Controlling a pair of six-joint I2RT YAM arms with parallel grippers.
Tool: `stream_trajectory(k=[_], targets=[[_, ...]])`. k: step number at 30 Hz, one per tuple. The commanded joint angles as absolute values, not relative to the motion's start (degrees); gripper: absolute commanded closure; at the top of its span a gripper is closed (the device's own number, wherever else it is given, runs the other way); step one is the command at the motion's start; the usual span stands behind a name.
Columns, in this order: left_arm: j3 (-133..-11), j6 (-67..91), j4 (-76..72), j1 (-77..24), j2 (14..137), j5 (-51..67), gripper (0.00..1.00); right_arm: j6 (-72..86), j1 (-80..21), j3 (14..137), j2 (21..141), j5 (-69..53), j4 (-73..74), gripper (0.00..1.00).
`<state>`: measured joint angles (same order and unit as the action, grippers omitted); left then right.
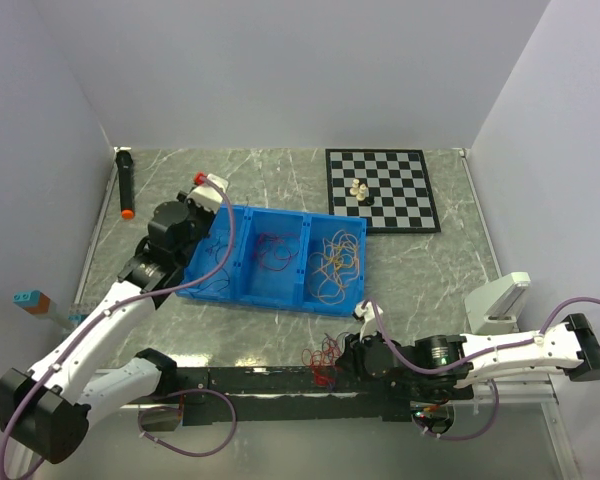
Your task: Untangle the cables
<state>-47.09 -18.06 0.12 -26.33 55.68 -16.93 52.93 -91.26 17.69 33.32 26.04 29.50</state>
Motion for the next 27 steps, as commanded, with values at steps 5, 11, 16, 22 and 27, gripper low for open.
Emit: stream_trajectory(k=[5, 11, 16, 22, 27], targets=[[-42.2, -13.8, 7.3, -26.1, 59.1, -21.4, 0.99, 53.3, -91.7, 19.3, 33.4, 26.7, 28.4, 0.58], [-42.9, -12.3, 8.1, -26.2, 67.1, -26.5, 0.99, 53.7, -91.7, 19.3, 33.2, 26.8, 28.7, 0.58], [-46.6, -6.6, 8.3, -25.6, 72.2, -29.0, 0.99, 53.8, -91.7, 19.2, 32.8, 26.9, 28.9, 0.58], [-53.5, 5.7, 14.8, -20.6, 75.0, -22.2, 0.99, 53.8, -91.7, 19.2, 32.7, 26.9, 28.9, 0.58], [-54.3, 10.0, 17.9, -17.4, 75.9, -18.5, 0.99, 53.5, -91.6, 19.2, 32.7, 26.8, 28.7, 0.58]])
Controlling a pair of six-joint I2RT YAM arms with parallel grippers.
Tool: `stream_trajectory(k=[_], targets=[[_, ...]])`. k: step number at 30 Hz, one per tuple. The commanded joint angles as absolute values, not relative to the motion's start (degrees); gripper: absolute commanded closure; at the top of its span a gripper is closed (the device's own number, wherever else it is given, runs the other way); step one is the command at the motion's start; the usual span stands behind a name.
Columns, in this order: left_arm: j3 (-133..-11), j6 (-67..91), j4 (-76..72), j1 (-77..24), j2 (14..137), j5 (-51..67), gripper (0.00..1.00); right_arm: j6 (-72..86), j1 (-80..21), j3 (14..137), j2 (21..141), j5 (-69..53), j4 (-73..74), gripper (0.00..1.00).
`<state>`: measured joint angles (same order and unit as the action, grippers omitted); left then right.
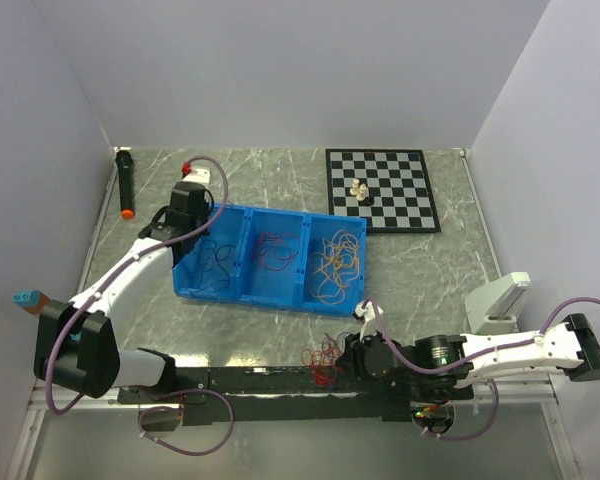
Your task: Untangle the cables
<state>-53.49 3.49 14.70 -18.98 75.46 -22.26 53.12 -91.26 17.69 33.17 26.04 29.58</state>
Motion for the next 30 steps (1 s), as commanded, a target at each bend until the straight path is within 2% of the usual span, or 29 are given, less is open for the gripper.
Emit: stream_trajectory(k=[1, 9, 17, 22, 23, 25, 30], targets=[[-53.8, 9.1, 17.2, -17.4, 75.4, -17.8, 0.99, 53.4, -91.6, 19.2, 32.8, 26.8, 28.6, 0.58], [-48.4, 1.1, 14.5, -20.2, 72.5, -19.1, 0.99, 53.3, -91.7, 19.2, 33.5, 26.7, 28.3, 0.58], [-41.1, 1.3, 14.6, -20.3, 66.5, -19.2, 0.99, 53.2, -91.6, 19.4, 34.1, 26.5, 28.1, 0.58], [-42.1, 1.0, 13.6, -20.7, 66.7, -18.6, 0.97, 53.1, -91.6, 19.7, 34.7, 26.4, 28.0, 0.58], [-43.1, 1.0, 13.4, -20.9, 67.4, -18.4, 0.91, 53.0, -91.6, 19.6, 34.7, 26.4, 27.9, 0.58], [-46.0, 0.7, 13.4, -21.2, 69.8, -15.7, 0.68, 53.1, -91.6, 19.7, 34.8, 26.5, 27.9, 0.57], [-53.8, -1.6, 17.1, -21.6, 72.2, -8.9, 0.21, 53.4, -91.7, 20.0, 35.2, 26.5, 28.6, 0.58]])
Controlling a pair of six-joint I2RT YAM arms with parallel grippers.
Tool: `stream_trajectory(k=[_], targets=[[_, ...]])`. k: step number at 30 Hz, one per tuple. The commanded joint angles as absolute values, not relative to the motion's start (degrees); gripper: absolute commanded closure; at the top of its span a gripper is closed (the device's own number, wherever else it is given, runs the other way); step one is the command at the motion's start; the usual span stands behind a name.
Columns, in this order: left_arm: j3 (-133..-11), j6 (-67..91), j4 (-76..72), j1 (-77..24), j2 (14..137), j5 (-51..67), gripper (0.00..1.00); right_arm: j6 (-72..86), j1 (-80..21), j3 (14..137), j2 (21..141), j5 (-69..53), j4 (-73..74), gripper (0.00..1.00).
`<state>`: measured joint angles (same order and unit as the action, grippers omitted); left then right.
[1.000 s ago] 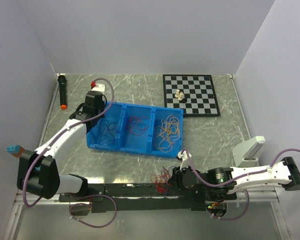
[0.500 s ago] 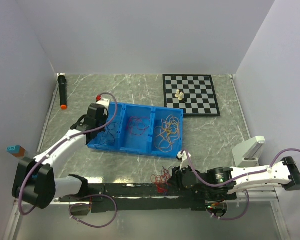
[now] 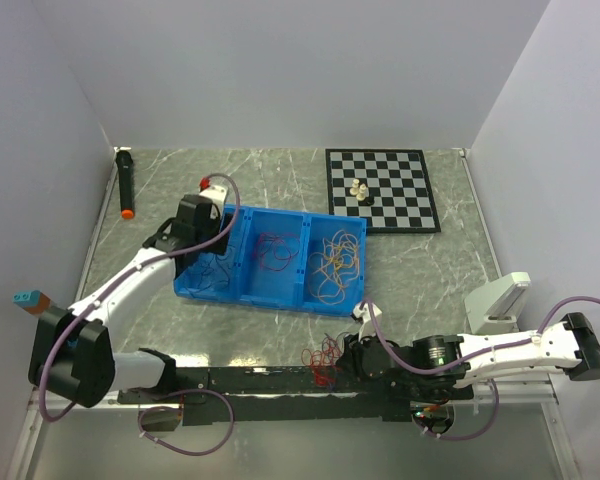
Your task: Untangle the cables
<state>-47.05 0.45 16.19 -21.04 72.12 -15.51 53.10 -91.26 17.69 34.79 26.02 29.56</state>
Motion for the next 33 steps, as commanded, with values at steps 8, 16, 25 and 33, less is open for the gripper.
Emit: stream_trajectory(k=[8, 16, 25, 33], targets=[[-57.3, -14.9, 24.4, -23.9, 60.4, 15.1, 0.09, 53.5, -91.6, 19.8, 35.2, 26.4, 28.2, 0.57], [-49.9, -17.5, 25.0, -48.0, 56.3, 24.1, 0.14, 53.5, -91.6, 20.5, 36.3, 27.1, 28.7, 0.57], [-43.9, -14.8, 14.5, -60.6, 66.6, 29.4, 0.09, 57.3, -91.5, 18.6, 30.2, 29.4, 31.8, 0.57], [-41.3, -21.6, 11.0, -64.2, 73.0, 32.7, 0.01, 56.3, -91.6, 19.7, 32.0, 28.8, 32.0, 0.57]])
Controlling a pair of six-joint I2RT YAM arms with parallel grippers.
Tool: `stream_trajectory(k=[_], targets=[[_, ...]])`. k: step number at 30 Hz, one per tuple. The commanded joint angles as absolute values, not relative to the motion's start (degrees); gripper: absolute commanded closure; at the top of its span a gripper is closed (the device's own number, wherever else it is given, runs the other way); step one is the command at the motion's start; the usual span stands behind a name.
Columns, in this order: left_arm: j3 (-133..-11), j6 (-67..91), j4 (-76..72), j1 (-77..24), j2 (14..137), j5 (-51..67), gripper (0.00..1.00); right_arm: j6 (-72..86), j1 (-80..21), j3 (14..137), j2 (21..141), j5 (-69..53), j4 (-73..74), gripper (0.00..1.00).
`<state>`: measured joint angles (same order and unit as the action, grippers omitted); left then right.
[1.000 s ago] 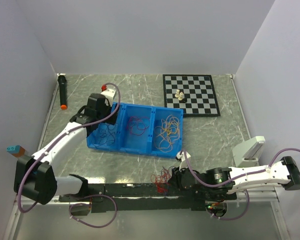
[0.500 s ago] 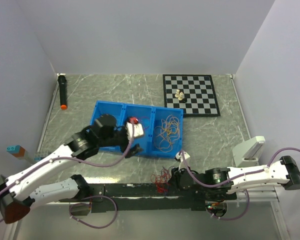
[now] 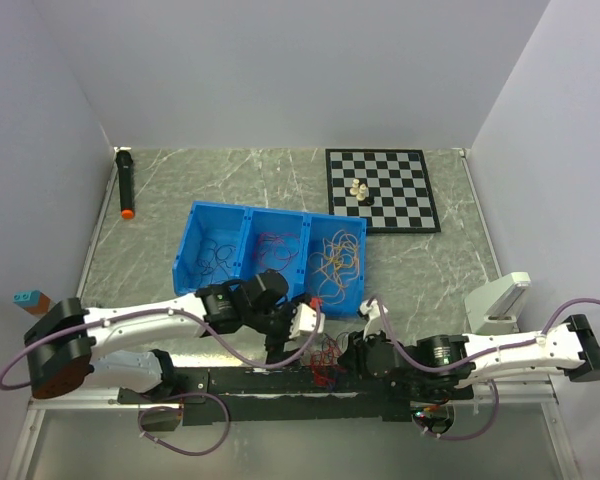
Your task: Untangle the cables
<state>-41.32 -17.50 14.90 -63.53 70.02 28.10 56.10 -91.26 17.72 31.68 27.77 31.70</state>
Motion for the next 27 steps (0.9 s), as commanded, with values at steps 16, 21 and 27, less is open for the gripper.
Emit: stream_trajectory(k=[16, 21, 27], targets=[[-45.6, -24.4, 8.5, -66.4, 84.6, 30.5, 0.77, 56.3, -91.7, 16.5, 23.0, 29.4, 31.9, 0.57], [-48.2, -27.9, 13.3, -66.8, 82.7, 27.3, 0.99, 54.5, -91.7, 16.9, 25.1, 28.7, 30.4, 0.57], [-49.2, -32.2, 23.3, -64.8, 75.7, 25.0, 0.99, 53.8, -91.6, 19.2, 32.1, 27.9, 29.5, 0.55]])
